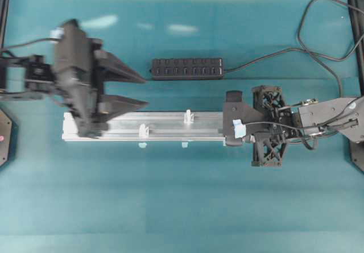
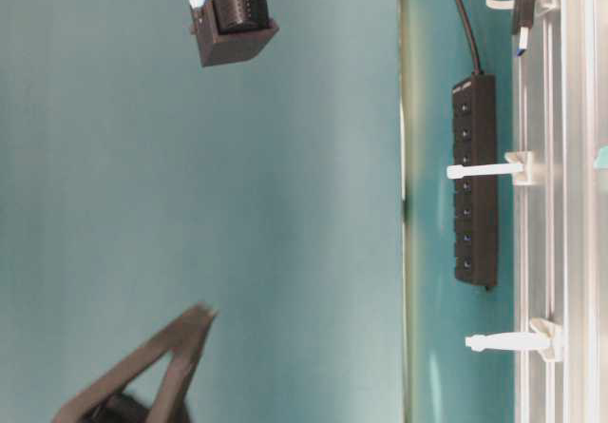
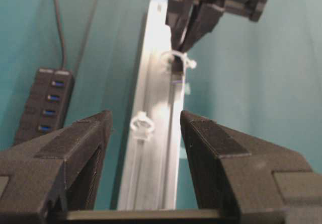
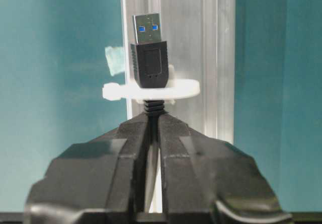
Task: Pass the USB cable through three rings with both arms.
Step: 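Move the left gripper to the plug beyond the ring and grasp it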
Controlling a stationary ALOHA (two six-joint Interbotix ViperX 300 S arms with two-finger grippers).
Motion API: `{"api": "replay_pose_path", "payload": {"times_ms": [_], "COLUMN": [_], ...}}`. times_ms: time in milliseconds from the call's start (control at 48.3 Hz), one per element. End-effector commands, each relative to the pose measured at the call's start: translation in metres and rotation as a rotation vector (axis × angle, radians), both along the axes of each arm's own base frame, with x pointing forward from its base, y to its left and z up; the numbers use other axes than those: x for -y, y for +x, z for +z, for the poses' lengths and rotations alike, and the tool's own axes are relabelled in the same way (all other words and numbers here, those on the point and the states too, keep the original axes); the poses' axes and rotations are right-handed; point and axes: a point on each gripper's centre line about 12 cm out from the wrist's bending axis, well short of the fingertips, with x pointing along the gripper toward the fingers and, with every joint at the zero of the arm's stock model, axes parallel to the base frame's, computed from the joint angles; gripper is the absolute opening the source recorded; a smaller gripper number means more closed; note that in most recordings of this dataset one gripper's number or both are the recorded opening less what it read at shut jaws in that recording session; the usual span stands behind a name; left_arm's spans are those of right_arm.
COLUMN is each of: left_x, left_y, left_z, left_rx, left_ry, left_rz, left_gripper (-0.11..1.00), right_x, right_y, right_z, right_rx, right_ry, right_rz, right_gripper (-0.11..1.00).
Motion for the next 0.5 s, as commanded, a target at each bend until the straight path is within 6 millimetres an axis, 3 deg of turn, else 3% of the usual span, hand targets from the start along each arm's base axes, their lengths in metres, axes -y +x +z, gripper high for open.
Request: {"api": "replay_pose_path", "payload": {"times_ms": [0,476], "left_x": [0.001,0.005], "left_y": [0.015,0.071], "left_z": [0.007,-0.052], "left_rx": [0.015,-0.126], "left_ry": [0.004,-0.006], "left_rz": [-0.007,-0.031], "left_gripper": [0.61,0.62], "right_x": [0.000,0.003], "right_y": [0.006,0.006], "right_z": [0.007,0.012], "right_rx": [0.046,0.107], "right_ry": [0.007,0.023], "right_rz": [-0.003,-0.011], "right_gripper": [-0.09,-0.09]}}
